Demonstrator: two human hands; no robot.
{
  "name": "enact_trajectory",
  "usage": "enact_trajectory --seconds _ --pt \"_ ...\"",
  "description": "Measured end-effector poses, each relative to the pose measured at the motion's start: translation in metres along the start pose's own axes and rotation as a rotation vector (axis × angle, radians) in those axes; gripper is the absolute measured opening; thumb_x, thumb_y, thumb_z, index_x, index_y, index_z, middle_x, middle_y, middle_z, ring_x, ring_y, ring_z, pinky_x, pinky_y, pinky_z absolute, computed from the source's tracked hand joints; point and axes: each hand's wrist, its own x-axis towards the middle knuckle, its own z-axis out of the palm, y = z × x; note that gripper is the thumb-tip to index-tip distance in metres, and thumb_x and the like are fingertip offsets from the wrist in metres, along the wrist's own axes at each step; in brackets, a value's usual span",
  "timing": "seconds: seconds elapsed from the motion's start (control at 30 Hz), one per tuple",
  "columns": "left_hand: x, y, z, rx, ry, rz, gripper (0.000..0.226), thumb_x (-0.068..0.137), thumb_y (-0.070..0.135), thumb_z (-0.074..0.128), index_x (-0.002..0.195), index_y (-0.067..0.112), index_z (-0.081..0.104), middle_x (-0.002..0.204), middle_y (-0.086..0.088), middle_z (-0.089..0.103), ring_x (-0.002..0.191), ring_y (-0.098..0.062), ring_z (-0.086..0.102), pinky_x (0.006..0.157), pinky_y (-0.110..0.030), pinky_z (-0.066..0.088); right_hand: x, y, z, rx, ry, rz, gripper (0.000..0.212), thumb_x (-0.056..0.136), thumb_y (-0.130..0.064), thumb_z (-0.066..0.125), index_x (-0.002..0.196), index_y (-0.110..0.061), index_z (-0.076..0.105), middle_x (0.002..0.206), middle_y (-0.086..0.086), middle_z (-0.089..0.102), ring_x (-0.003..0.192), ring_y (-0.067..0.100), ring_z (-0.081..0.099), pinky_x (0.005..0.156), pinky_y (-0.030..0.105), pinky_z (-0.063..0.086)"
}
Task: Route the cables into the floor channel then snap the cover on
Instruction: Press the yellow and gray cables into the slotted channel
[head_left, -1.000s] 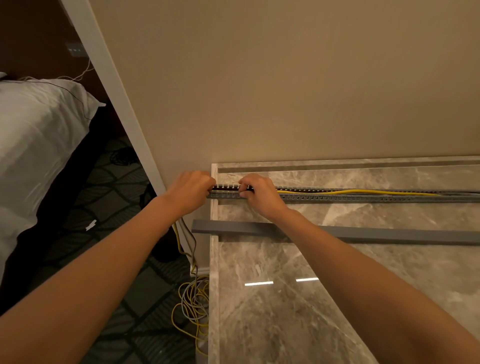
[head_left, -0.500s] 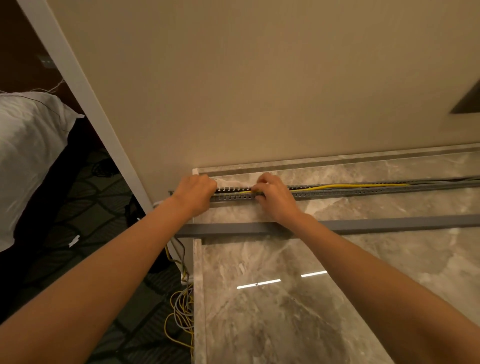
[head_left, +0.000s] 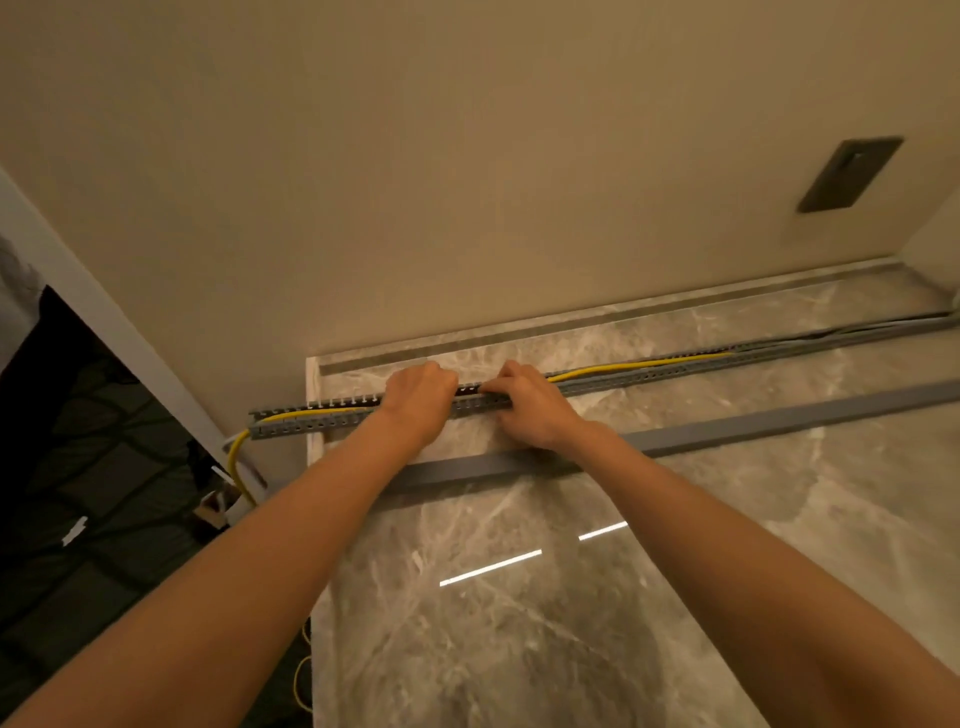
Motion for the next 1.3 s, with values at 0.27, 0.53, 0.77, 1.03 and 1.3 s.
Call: enact_trajectory --seconds 0.27,0.53,0.77,1.03,1.3 --pt "0.029 0.071 -0.021 -0.099 0.008 0.045 0.029 0.093 0.002 0.045 0.121 0.001 0.053 0.129 -0.019 0.054 0.12 -0.036 0.052 0.095 -0.041 0.045 -0.021 0.07 -0.033 -0.026 0.09 0.043 0.041 0.084 -0.003 0.052 0.125 -0.004 0.056 0.123 0.016 0.056 0.116 0.032 0.052 0.1 0.036 0.039" --pt "0.062 0.147 -0.021 -0.142 0.034 -0.031 0.026 0.094 0.001 0.042 0.116 -0.001 0.056 0.123 -0.018 0.055 0.112 -0.035 0.054 0.088 -0.041 0.047 -0.03 0.155 -0.05 -0.025 0.12 -0.082 0.037 0.079 0.004 0.054 0.114 0.0 0.066 0.109 0.023 0.063 0.101 0.04 0.058 0.092 0.044 0.046" --pt "0.081 0.182 -0.024 -0.098 -0.032 -0.257 0.024 0.098 0.009 0.042 0.118 0.004 0.055 0.125 -0.016 0.056 0.115 -0.031 0.055 0.094 -0.039 0.046 -0.018 0.18 -0.061 0.078 -0.024 -0.15 0.041 0.083 -0.005 0.053 0.123 -0.01 0.058 0.123 0.011 0.057 0.117 0.027 0.05 0.096 0.033 0.04" --pt "0.101 0.226 -0.044 -0.022 -0.059 -0.263 0.028 0.098 0.007 0.04 0.124 0.006 0.052 0.129 -0.015 0.055 0.12 -0.031 0.053 0.096 -0.039 0.046 -0.026 0.241 -0.085 0.052 0.035 -0.218 0.034 0.086 0.002 0.049 0.116 -0.004 0.062 0.118 0.015 0.062 0.113 0.031 0.055 0.097 0.036 0.042" --pt "0.123 0.259 -0.041 -0.044 0.018 -0.074 0.026 0.096 0.006 0.042 0.121 0.004 0.051 0.124 -0.014 0.054 0.114 -0.031 0.053 0.089 -0.038 0.047 -0.034 0.272 -0.093 0.083 0.073 -0.127 0.035 0.087 0.004 0.047 0.116 -0.007 0.064 0.118 0.011 0.064 0.109 0.028 0.058 0.096 0.039 0.046"
